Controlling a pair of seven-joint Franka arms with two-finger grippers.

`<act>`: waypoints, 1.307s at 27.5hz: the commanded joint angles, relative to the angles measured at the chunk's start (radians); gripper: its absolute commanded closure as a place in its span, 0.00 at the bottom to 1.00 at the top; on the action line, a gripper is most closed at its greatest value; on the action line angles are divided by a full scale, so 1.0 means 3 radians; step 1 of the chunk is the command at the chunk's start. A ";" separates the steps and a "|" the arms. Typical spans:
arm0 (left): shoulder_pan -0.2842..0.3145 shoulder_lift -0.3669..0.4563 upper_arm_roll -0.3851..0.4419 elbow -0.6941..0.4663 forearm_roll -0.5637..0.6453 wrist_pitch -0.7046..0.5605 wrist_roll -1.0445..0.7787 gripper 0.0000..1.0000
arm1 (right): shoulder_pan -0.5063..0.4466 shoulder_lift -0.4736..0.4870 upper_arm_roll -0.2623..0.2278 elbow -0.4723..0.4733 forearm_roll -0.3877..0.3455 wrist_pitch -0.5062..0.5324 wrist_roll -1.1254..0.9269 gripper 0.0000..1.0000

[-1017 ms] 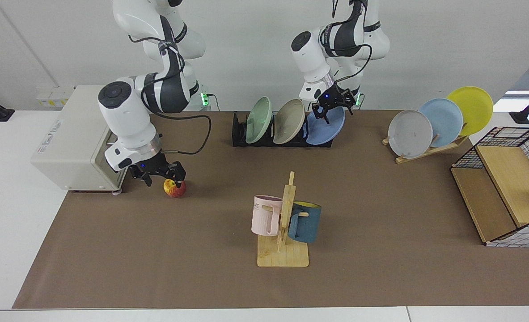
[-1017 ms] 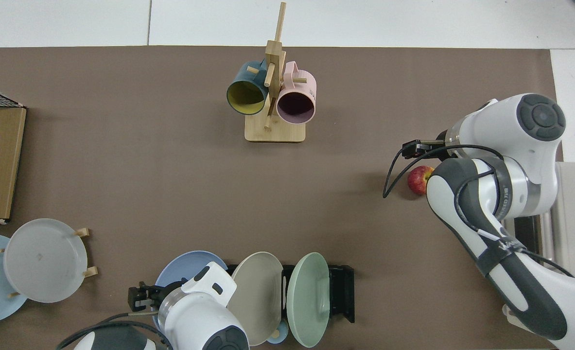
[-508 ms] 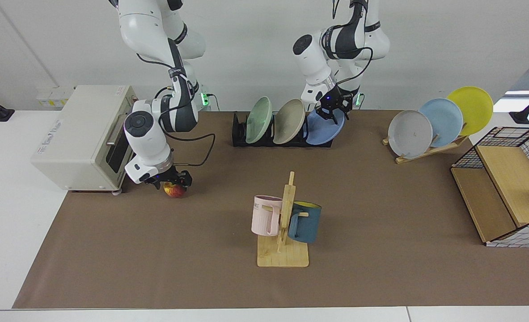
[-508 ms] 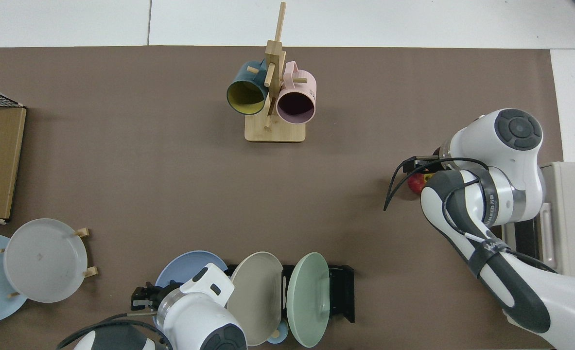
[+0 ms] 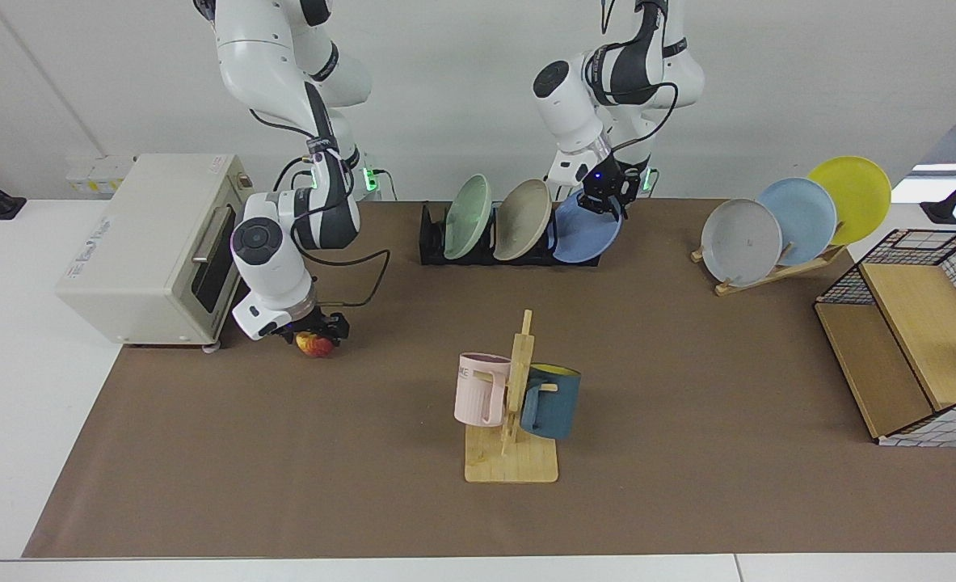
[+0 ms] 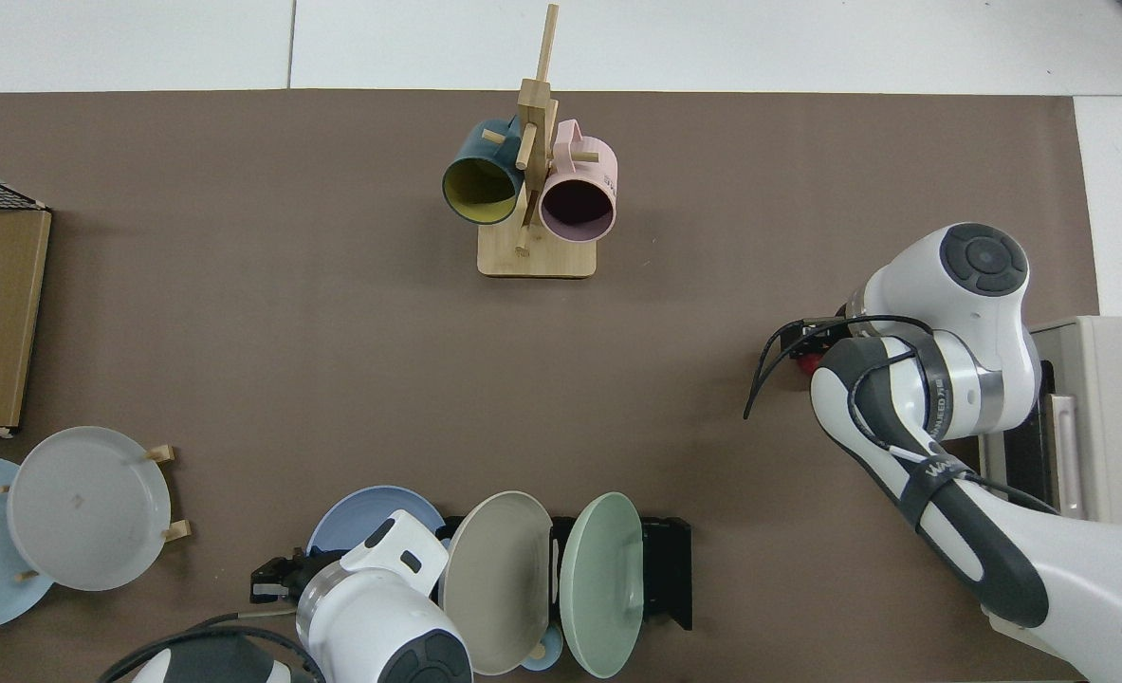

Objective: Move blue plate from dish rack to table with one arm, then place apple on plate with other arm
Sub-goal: 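Lift the blue plate from the rack with the left gripper toward the table center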

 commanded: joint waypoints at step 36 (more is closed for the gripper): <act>0.0585 0.1068 0.0267 0.2136 0.0594 -0.0664 0.0444 1.00 | -0.0099 -0.0204 0.0019 0.0288 -0.0036 -0.0045 -0.0155 1.00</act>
